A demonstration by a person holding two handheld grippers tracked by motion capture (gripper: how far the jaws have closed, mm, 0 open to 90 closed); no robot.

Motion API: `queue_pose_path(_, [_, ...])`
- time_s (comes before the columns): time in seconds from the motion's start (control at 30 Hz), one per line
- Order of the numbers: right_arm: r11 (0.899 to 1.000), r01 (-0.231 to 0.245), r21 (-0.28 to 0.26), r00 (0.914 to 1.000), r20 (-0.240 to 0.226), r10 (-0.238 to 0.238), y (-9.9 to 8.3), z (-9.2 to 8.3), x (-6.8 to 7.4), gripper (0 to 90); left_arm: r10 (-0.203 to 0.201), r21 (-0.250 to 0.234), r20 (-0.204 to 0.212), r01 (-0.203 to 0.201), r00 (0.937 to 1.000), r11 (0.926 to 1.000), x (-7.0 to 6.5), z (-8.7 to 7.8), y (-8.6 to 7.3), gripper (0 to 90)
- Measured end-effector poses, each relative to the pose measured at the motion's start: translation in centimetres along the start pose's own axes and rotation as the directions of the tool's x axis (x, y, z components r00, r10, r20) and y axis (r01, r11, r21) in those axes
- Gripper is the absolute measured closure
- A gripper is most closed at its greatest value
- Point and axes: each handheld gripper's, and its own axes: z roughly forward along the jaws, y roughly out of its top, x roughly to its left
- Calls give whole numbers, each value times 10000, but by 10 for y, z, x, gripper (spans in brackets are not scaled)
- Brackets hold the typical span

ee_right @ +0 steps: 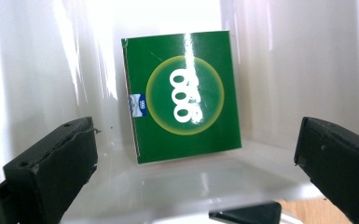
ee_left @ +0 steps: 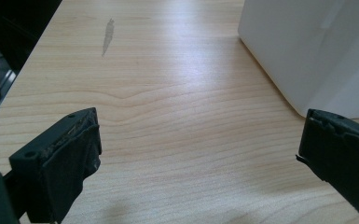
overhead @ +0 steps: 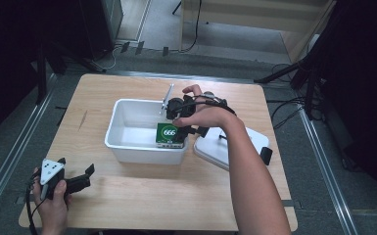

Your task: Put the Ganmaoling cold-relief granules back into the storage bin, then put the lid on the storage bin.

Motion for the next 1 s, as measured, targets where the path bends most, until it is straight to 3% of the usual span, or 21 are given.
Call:
queue_pose_path(0.33, [9982, -294, -531, 9988, 378, 314, -12, -31, 1, 0, -17, 10, 27, 17, 10000, 10000, 0, 0, 0, 0])
queue_pose_path(0.6, [9953, -699, -665, 9939, 802, 751, -38, -52, -1, 0, -11, 12, 18, 11, 10000, 10000, 0, 0, 0, 0])
queue_pose_path(1.0, [9887, -1376, -595, 9828, 1159, 1438, -77, -64, -2, 0, 60, 46, 25, -60, 10000, 10000, 0, -1, 0, 0])
